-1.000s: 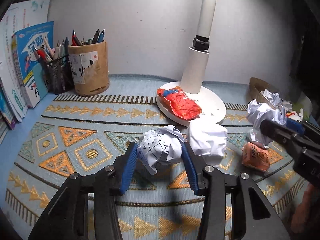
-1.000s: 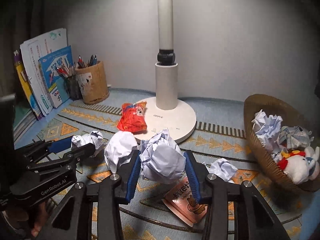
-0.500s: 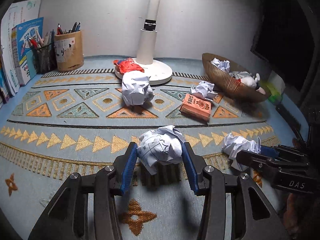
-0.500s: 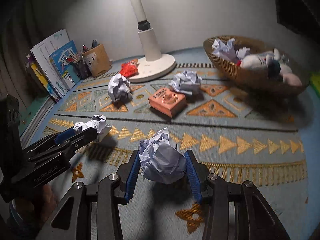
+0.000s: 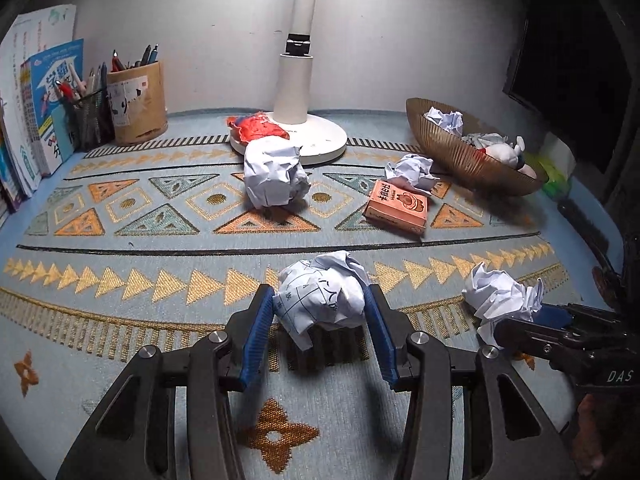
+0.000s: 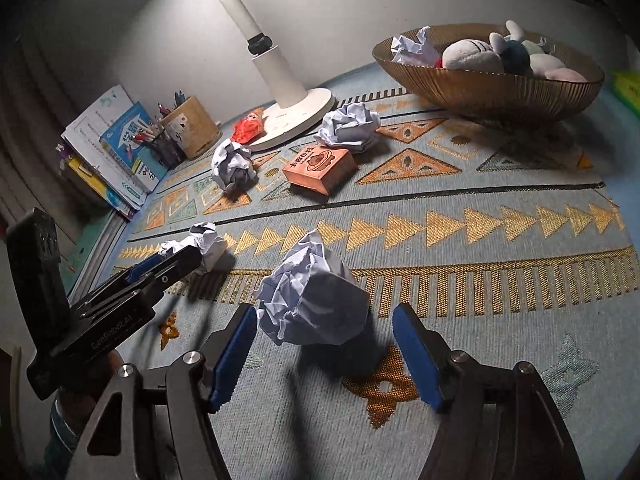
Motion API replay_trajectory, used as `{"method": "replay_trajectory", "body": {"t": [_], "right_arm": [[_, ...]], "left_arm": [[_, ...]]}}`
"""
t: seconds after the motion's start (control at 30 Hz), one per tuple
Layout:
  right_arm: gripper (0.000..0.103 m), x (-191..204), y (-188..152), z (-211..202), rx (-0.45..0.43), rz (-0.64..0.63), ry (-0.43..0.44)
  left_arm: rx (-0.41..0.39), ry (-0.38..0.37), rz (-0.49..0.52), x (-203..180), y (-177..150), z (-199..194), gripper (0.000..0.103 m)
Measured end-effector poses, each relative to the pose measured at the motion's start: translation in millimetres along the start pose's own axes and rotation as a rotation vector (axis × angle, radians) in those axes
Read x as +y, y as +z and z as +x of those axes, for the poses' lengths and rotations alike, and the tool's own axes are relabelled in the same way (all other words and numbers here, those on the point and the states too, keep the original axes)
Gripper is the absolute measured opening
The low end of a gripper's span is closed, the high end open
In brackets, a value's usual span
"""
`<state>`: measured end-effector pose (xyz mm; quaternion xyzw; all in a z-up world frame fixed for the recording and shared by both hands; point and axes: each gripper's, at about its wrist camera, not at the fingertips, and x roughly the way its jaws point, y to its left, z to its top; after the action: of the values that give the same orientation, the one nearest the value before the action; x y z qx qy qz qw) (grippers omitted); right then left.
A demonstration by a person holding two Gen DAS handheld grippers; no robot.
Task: Organize objects
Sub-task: 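Carry both paper balls into the glass bowl and open both tools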
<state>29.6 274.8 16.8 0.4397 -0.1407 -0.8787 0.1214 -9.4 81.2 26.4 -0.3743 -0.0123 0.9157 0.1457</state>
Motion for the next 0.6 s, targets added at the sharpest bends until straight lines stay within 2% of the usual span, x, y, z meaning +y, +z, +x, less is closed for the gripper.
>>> {"method": "replay_trajectory", "body": {"t": [0.03, 0.07, 0.1, 0.27, 0.33, 0.43, 0.6], "right_arm": [[0.069, 3, 0, 0, -0.006, -0.010, -0.014], [0.063, 6, 1, 0, -0.015, -0.022, -0.032], [0.048, 8, 1, 0, -0.019, -0.034, -0.038], [0.045, 11, 5, -9, -0.055, -0.055, -0.051], [0.045, 8, 11, -21, -0.079, -0.064, -0.067], [0.045, -1, 34, -48, -0.138, -0.081, -0.101], [0.045, -36, 93, -95, -0.268, -0.041, -0.161]], "left_arm": [[0.000, 0.000, -0.004, 1, 0, 0, 0.043], [-0.001, -0.001, -0.007, 1, 0, 0, 0.043], [-0.001, 0.000, -0.009, 2, 0, 0, 0.043], [-0.007, 0.005, 0.016, -5, 1, -1, 0.043], [-0.005, -0.024, 0.029, -14, 8, -3, 0.043], [-0.042, -0.086, 0.049, -39, 36, -8, 0.043], [-0.127, -0.162, 0.113, -93, 104, 0, 0.043]]}}
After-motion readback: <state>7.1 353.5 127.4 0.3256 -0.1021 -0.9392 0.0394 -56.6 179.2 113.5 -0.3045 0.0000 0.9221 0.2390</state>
